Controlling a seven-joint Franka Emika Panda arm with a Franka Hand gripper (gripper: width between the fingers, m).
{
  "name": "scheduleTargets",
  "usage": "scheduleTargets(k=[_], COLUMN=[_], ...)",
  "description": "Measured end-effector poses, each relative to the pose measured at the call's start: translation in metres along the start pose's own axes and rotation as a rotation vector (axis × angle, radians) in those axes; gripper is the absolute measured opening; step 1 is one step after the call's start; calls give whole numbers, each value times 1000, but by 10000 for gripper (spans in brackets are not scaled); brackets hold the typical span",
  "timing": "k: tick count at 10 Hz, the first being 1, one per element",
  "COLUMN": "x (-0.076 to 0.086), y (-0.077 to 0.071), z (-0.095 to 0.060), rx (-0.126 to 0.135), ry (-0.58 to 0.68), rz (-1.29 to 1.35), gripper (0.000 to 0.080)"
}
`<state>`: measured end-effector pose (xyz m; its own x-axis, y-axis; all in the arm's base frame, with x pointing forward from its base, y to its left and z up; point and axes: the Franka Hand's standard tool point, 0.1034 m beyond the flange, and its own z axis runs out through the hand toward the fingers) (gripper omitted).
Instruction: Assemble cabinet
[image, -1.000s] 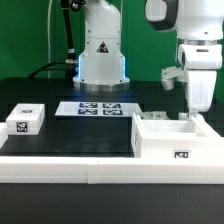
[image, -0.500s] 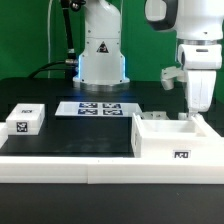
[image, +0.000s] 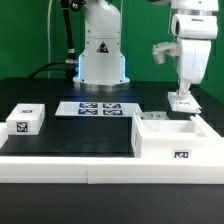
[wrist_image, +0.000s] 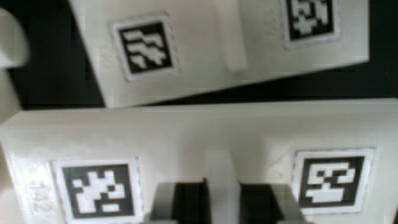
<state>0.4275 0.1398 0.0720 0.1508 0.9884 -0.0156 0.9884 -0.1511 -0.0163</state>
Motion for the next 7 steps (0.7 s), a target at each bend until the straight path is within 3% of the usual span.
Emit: scheduleTargets(k=[2,5,7], x=[-20,-20,-15], y=[12,11,19], z=[-5,-4,1], rx=[-11,-7,-4], ry=[2,2,7], rz=[-2,1,0], gripper=[68,68,68])
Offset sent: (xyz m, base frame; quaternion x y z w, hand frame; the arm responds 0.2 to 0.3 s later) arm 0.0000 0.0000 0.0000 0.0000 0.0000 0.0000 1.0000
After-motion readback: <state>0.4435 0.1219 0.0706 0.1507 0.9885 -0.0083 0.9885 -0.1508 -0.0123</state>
